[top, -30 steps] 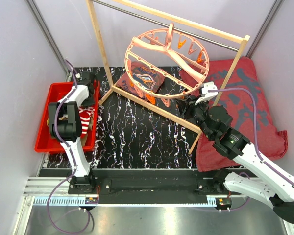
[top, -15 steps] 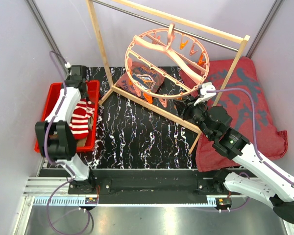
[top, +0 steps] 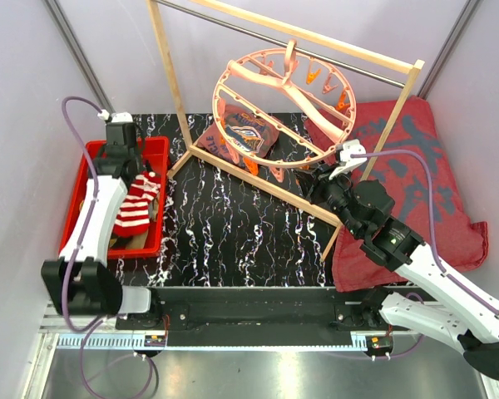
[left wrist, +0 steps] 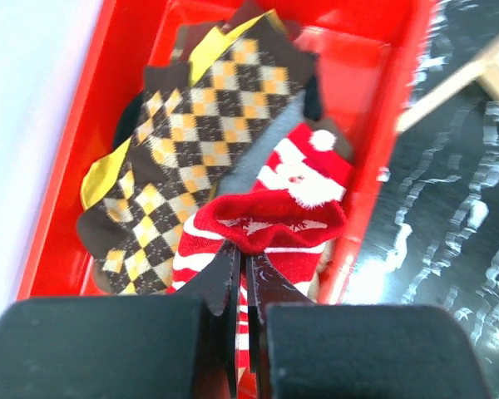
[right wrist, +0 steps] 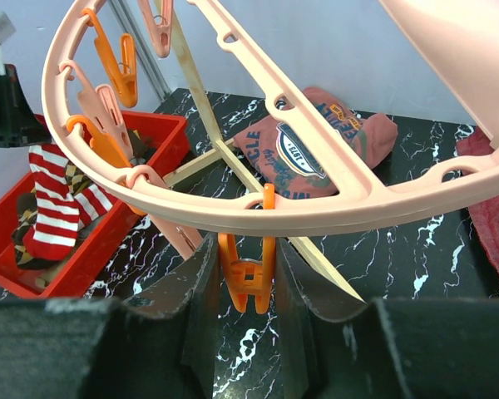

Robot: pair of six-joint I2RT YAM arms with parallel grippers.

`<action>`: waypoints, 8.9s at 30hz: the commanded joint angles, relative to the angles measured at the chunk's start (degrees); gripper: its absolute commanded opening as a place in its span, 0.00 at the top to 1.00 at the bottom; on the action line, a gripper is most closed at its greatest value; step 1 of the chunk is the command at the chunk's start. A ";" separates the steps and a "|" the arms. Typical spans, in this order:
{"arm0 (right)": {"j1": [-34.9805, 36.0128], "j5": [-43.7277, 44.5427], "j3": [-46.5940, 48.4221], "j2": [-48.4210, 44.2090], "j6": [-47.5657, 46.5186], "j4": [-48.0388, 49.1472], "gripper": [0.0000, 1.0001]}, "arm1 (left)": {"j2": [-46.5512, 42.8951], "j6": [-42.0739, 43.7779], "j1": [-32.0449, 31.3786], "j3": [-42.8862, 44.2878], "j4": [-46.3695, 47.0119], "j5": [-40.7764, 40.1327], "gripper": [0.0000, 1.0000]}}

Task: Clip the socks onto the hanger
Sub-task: Pick up the sock from the bin, then clamp the sock onto the hanger, then open the clamp at the hanger.

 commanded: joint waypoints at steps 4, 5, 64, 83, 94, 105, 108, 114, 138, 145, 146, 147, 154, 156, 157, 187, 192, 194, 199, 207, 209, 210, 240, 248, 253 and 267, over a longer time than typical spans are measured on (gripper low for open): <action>0.49 -3.28 2.05 -1.37 -2.31 -0.29 1.00 | -17.05 1.74 -9.52 -4.51 5.64 15.11 1.00; 0.58 -3.46 2.22 -1.37 -2.40 -0.29 1.00 | -18.39 1.21 -10.85 -5.22 5.64 16.34 1.00; 0.49 -14.45 3.46 -1.90 -4.15 -1.96 1.00 | -7.15 -20.24 -57.53 -5.40 35.87 21.71 1.00; 0.58 -15.24 1.70 -2.60 -4.68 -1.52 1.00 | -10.67 -24.54 -57.53 -7.42 38.68 20.74 1.00; 0.49 -15.33 0.82 -2.78 -4.42 -1.26 0.60 | -10.05 -25.52 -57.53 -7.42 40.18 21.71 1.00; 0.49 -8.04 -0.23 -3.75 -3.54 -1.26 0.34 | -9.52 -23.24 -57.53 -10.14 42.20 23.73 0.82; 0.49 -4.79 -0.41 -4.01 -3.28 -1.17 0.34 | -11.01 -21.74 -57.53 -12.59 42.99 23.04 0.62; 0.58 -3.37 -0.68 -3.92 -3.19 -1.17 0.33 | -17.34 -16.30 -57.45 -20.59 49.12 20.76 0.32; 0.49 -5.30 0.55 -8.32 -5.30 -4.15 0.31 | -11.99 1.29 -54.02 -31.77 82.71 25.75 0.12; 0.49 -8.03 2.04 -8.23 -5.56 -5.91 0.30 | -8.74 -0.03 -52.70 -29.48 83.68 27.51 0.25; 0.49 -8.99 2.31 -8.23 -5.47 -6.18 0.30 | -8.56 -0.11 -52.61 -29.39 83.77 27.69 0.25; 0.49 -9.61 2.92 -8.23 -5.65 -6.35 0.30 | -8.12 -0.20 -52.52 -29.39 83.95 27.69 0.28; 0.49 -16.20 6.44 -7.09 -5.82 -9.60 0.29 | -7.68 -0.73 -52.35 -28.60 85.79 27.43 0.42; 0.49 -16.38 6.97 -6.74 -5.48 -10.13 0.29 | -7.42 -0.90 -52.35 -27.99 85.88 27.34 0.42; 0.58 -16.38 7.06 -6.73 -5.39 -10.31 0.29 | -7.24 -0.99 -52.35 -27.90 86.06 27.34 0.41; 0.50 -14.55 11.98 -0.32 5.59 -12.33 0.32 | -10.58 -0.29 -56.56 -24.74 73.93 22.60 0.93; 0.58 -7.95 10.40 -0.58 8.06 -10.05 0.39 | -10.76 2.08 -57.79 -24.12 72.70 22.24 0.92; 0.50 -7.59 9.87 -0.58 8.68 -9.08 0.43 | -10.58 2.69 -58.14 -23.59 71.82 22.24 0.92; 0.49 -9.26 9.87 0.65 8.50 -6.18 0.48 | -10.14 4.10 -58.85 -21.84 69.71 22.42 0.92; 0.49 -8.56 8.29 1.44 8.59 -0.91 0.56 | -9.35 5.42 -59.73 -20.43 67.95 22.94 0.92; 0.58 -8.12 7.94 1.35 8.85 0.14 0.63 | -9.26 5.77 -59.90 -20.25 67.60 23.03 0.92; 0.50 -7.95 7.76 1.26 9.29 0.32 0.67 | -9.26 6.04 -59.91 -20.25 67.60 23.12 0.92; 0.49 -8.21 6.97 -1.63 14.13 -0.64 0.64 | -8.47 11.49 -59.99 -26.31 79.29 17.67 0.98; 0.50 -10.49 8.46 -2.69 11.40 -2.75 0.43 | -9.00 9.47 -59.99 -25.79 76.30 16.97 1.00; 0.49 -13.04 8.90 -0.67 11.23 -2.84 0.31 | -9.00 8.85 -59.99 -24.73 74.55 17.32 1.00; 0.49 -12.08 9.17 2.58 10.79 -2.05 0.34 | -8.12 8.94 -61.05 -23.42 72.52 17.85 1.00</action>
